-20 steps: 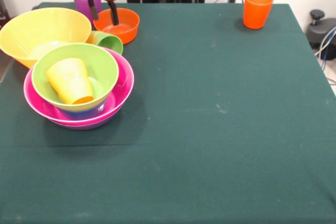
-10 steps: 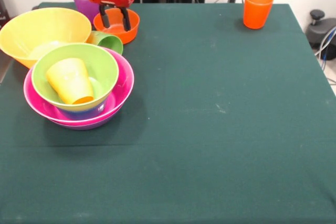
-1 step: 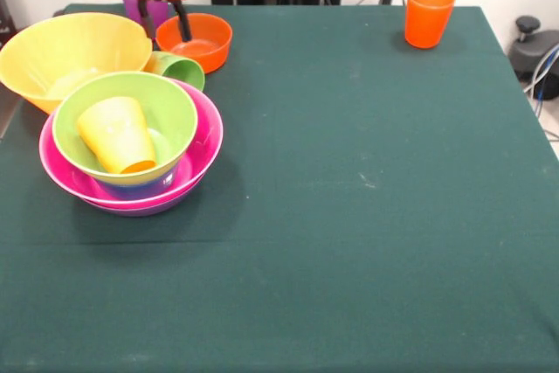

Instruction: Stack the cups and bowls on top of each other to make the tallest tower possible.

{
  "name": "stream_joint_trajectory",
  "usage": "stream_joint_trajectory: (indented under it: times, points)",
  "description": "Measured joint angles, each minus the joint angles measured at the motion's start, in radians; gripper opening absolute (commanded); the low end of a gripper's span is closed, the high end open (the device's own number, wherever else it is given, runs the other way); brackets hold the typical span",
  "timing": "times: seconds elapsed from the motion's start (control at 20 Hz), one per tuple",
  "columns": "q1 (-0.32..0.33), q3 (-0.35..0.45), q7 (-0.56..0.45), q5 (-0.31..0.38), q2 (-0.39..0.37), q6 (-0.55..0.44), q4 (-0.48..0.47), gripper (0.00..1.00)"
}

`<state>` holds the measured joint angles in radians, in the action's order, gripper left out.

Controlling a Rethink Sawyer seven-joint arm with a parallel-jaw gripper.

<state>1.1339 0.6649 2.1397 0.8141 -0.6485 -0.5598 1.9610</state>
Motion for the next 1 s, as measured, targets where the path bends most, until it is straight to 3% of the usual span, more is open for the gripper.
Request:
stream_joint_trajectory:
  times: [0.3,1.0]
  points:
    - [0.044,0.022,-0.062,-0.005,-0.033,-0.021,0.006,1.0]
    - [0.027,0.023,-0.076,0.007,-0.03,-0.021,0.006,1.0]
